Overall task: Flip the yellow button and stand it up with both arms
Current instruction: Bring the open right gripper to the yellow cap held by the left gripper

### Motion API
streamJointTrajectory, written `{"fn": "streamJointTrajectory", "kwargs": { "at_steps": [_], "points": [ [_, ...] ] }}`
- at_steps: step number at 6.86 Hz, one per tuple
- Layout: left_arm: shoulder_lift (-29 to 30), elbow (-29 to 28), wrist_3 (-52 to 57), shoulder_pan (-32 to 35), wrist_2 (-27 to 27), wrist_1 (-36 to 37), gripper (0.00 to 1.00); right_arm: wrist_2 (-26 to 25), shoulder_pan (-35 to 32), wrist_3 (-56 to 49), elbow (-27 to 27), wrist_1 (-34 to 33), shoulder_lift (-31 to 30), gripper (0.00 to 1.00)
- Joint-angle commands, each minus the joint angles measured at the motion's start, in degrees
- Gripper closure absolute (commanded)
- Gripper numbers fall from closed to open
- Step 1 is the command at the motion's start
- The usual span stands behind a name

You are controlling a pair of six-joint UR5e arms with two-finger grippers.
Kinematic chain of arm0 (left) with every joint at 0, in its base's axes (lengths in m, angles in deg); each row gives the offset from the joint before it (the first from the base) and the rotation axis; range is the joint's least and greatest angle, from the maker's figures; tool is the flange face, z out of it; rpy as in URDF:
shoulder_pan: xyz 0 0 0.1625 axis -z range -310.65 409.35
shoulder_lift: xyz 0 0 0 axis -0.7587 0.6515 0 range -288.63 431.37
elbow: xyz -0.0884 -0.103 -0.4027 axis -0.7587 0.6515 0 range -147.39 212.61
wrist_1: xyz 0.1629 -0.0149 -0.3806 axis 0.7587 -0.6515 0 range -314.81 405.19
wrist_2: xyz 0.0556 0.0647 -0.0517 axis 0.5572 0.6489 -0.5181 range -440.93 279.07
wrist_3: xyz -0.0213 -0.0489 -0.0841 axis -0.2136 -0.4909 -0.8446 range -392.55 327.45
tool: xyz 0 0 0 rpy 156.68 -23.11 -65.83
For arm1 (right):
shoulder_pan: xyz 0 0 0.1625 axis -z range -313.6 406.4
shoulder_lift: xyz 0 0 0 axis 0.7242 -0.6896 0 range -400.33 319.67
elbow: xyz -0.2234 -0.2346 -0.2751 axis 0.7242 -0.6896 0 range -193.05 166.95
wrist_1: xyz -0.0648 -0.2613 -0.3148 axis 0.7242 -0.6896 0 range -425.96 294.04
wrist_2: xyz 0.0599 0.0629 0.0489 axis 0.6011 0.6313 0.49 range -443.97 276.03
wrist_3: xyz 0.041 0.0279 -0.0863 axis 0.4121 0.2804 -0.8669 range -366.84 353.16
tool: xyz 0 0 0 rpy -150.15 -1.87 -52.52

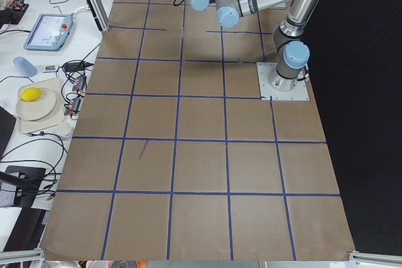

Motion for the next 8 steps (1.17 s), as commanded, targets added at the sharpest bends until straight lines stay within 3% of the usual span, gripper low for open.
{"fn": "streamJointTrajectory", "kwargs": {
  "at_steps": [1, 2, 4, 8],
  "points": [
    [0.54, 0.01, -0.02, 0.08, -0.51, 0.01, 0.88, -0.2, -1.36, 1.81, 2.53, 0.31, -3.03, 0.01],
    [0.98, 0.01, -0.02, 0.08, -0.51, 0.1, 0.88, -0.46, -1.27, 2.6, 2.72, 1.8, -4.36, 0.01],
    [0.98, -0.07, -0.02, 0.17, -0.51, 0.1, 0.88, -6.33, -0.83, 1.82, 2.89, 3.83, -5.07, 0.01],
    [0.89, 0.01, -0.11, 0.17, -1.83, 0.01, 0.88, -4.17, -1.45, 2.34, 2.98, 11.2, -9.19, 0.01]
  ]
}}
